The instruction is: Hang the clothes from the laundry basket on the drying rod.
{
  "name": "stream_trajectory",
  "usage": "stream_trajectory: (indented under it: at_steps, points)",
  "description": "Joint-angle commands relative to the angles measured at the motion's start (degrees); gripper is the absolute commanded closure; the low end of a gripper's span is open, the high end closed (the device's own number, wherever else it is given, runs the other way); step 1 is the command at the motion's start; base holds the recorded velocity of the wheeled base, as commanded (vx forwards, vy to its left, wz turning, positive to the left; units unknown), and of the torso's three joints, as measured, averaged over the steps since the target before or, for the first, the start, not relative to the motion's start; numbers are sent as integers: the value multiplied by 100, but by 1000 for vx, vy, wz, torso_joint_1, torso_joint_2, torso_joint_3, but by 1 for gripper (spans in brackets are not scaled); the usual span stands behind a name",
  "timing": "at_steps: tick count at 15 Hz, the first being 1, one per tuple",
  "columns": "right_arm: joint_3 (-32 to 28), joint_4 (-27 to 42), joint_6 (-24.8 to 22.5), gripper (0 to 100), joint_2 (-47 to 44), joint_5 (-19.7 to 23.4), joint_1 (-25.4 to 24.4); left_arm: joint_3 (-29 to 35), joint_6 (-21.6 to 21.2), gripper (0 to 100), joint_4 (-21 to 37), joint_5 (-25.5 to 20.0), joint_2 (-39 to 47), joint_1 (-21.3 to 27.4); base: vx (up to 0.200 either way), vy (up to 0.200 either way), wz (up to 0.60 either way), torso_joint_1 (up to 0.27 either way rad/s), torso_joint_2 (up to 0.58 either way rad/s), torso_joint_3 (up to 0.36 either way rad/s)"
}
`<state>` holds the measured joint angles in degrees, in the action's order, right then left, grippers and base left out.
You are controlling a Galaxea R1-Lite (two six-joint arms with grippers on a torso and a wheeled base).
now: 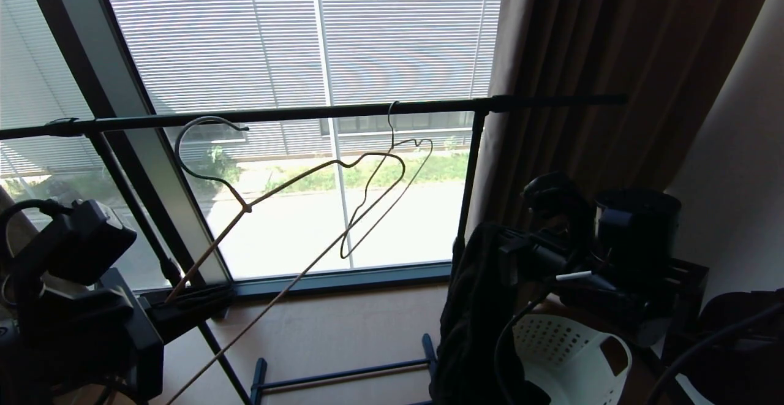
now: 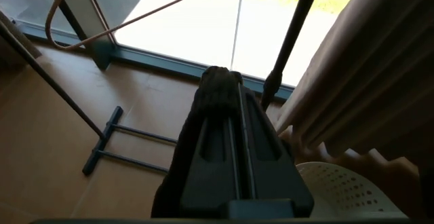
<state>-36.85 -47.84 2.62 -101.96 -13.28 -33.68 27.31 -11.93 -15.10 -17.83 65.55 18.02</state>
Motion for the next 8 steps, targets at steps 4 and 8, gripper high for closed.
stream_trajectory:
  at_steps: [4, 8]
  points:
    - [-41, -77, -579, 100, -8, -421, 275, -226, -169, 100, -63, -18, 916, 809, 0, 0, 0, 0, 0, 0]
    - [-33, -420, -772, 100, -17, -597, 450, -375, -169, 100, -704, -1, 1522, 1362, 0, 0, 0, 0, 0, 0]
